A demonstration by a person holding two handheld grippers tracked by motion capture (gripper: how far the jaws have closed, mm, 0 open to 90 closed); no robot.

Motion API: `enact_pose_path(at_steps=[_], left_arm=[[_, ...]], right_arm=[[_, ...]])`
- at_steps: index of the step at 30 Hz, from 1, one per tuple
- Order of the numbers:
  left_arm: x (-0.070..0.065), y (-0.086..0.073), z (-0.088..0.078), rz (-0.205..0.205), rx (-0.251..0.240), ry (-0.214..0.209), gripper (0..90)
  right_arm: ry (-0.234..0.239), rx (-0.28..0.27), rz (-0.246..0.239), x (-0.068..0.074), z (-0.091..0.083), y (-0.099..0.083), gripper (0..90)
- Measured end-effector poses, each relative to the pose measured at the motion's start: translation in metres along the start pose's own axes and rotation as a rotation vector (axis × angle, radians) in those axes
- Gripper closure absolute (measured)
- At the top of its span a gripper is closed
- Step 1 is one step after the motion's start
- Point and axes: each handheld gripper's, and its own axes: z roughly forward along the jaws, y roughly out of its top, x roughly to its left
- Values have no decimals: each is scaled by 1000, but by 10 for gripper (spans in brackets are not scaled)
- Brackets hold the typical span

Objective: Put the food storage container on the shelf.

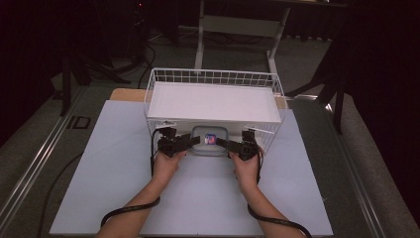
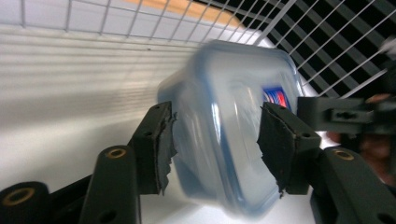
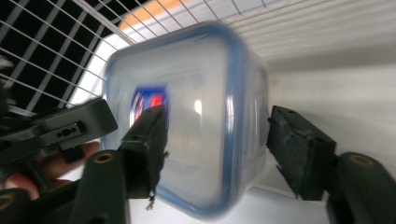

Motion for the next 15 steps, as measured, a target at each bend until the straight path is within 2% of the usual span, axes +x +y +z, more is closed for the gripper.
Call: enact_pose_path(at_steps=[2, 5, 8, 10, 11, 12, 13, 15], left_arm=[[2, -1, 1, -12, -11, -1, 433], [3, -1, 2, -16, -26, 4, 433], [2, -2, 1, -18, -25, 1, 433], [1, -2, -2, -15, -27, 14, 433], [0, -3, -3, -22, -28, 11, 433], [-1, -3, -5, -22, -23, 8, 433], [-1, -4, -8, -12, -20, 7, 432], [-4, -6, -13, -17, -27, 3, 432]], right_arm=[[-14, -7, -6, 0, 2, -1, 386], [-18, -13, -14, 2, 3, 0, 387], [-27, -16, -45, 4, 3, 1, 390], [-41, -23, -62, 6, 1, 1, 378], [-40, -38, -75, 7, 0, 0, 377], [-38, -52, -109, 7, -1, 0, 367], [-46, -46, -113, 8, -3, 0, 361], [-60, -62, -167, 9, -6, -1, 361]])
